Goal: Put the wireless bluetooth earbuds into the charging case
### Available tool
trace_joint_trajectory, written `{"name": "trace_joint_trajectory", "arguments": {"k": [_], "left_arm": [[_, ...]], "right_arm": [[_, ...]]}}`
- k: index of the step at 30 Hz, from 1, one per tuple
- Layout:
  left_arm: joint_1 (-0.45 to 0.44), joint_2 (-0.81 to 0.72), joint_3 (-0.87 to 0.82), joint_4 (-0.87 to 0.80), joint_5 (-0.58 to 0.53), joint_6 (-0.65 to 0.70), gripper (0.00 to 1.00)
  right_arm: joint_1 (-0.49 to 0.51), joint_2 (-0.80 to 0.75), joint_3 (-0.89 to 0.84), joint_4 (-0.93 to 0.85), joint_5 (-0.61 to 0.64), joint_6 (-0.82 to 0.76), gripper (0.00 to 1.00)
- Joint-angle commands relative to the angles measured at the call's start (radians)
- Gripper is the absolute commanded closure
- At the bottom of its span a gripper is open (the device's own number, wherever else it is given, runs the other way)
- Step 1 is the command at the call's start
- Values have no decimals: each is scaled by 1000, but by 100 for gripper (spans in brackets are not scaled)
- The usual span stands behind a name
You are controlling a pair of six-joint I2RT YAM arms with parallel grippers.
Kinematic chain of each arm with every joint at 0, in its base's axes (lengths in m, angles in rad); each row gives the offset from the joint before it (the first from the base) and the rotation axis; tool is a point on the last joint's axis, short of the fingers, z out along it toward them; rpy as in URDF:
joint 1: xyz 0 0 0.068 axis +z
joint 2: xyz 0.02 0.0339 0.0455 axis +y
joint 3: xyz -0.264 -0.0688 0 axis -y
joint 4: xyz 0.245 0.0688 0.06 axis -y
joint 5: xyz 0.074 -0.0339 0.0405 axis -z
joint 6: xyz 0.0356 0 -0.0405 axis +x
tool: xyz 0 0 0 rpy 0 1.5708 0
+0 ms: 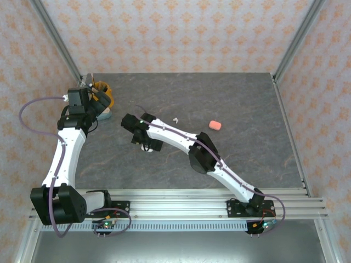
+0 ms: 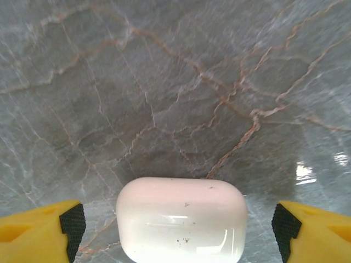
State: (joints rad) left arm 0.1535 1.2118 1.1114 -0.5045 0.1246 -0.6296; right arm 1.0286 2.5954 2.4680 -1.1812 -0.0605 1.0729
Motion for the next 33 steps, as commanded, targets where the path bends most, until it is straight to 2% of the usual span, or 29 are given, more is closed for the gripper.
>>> {"name": "trace_joint_trajectory", "arguments": {"k": [1, 14, 18, 23, 26, 33], "left_arm": [[13, -1, -16, 29, 22, -11, 0], [18, -3, -34, 37, 27, -22, 0], [18, 3, -38, 37, 33, -21, 0], [18, 11, -38, 32, 58, -12, 0], [18, 12, -41, 30, 83, -7, 0], [11, 32, -52, 39, 194, -11, 0]], "right_arm": [[10, 35, 36, -33, -2, -9, 13], [13, 82, 55, -73, 27, -30, 22], [13, 89, 77, -108, 47, -61, 31], [9, 48, 52, -141, 88, -90, 49], [-5, -24, -44, -115, 112, -97, 56], [-72, -265, -394, -1, 168, -114, 58]]}}
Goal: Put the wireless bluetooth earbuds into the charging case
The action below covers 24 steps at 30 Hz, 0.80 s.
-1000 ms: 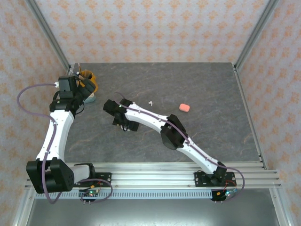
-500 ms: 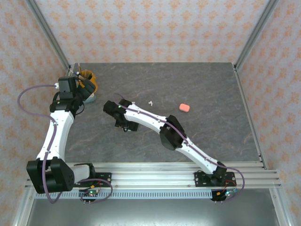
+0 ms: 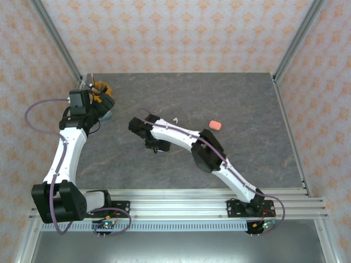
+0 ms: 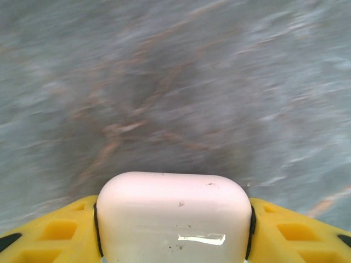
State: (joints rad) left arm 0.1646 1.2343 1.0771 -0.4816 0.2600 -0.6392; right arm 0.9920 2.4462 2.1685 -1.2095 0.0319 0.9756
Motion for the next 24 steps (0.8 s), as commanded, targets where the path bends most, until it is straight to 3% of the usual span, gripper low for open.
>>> {"name": "trace_joint_trajectory", "arguments": {"k": [1, 10, 17, 24], "left_arm": [[-4, 9, -24, 22, 72, -3, 0], [-152, 39, -38, 34, 76, -11, 0], [-251, 57, -28, 39, 27, -36, 0], [-322, 87, 7, 32, 19, -47, 0]], "right_arm": [[-46, -151, -153, 45, 78, -17, 58], [-138, -425, -633, 245, 37, 8, 58], [-172, -501, -802, 329, -14, 25, 54], [-203, -515, -852, 369, -75, 7, 33]]}}
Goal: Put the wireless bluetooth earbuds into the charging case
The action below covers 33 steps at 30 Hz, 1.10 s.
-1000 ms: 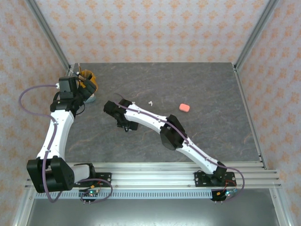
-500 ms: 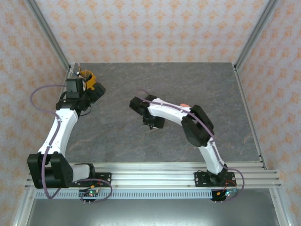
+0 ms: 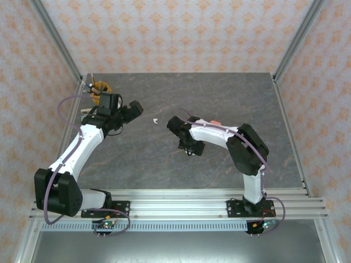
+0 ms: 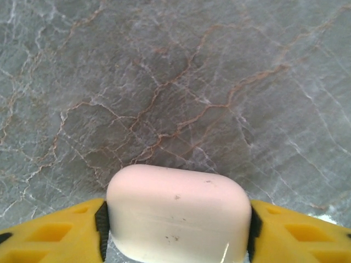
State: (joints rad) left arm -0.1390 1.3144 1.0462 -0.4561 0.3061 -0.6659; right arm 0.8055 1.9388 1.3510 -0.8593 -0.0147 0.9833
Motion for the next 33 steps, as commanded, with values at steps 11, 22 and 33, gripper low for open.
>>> {"name": "trace_joint_trajectory", "arguments": {"k": [11, 22, 33], "left_arm": [[-50, -7, 8, 0, -1, -20, 0], [-74, -28, -64, 7, 18, -14, 0], [-126, -68, -186, 103, 29, -42, 0]], "right_arm": [[-58, 9, -31, 8, -94, -56, 24], [-69, 51, -15, 21, -151, -73, 27], [-93, -12, -118, 104, -159, -30, 40]]}}
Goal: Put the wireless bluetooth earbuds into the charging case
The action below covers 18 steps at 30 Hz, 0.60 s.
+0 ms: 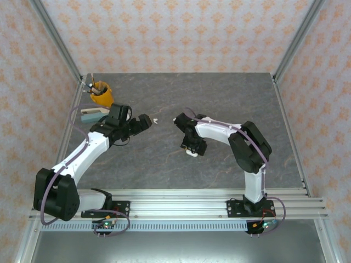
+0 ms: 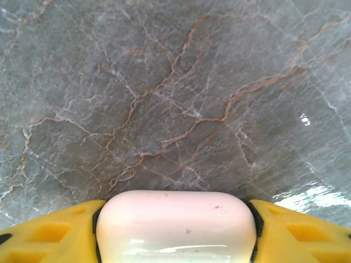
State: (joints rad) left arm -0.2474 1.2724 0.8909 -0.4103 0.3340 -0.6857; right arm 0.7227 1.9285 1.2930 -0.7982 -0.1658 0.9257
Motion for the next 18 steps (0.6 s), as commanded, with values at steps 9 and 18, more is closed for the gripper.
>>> {"name": "trace_joint_trajectory", "arguments": {"k": [9, 18], "left_arm": [[-99, -20, -116, 186, -21, -43, 0], [-170, 12, -211, 373, 27, -6, 0]], "right_arm": [[-27, -93, -100, 91, -26, 72, 50], [-75, -127, -33, 86, -46, 109, 51]]}}
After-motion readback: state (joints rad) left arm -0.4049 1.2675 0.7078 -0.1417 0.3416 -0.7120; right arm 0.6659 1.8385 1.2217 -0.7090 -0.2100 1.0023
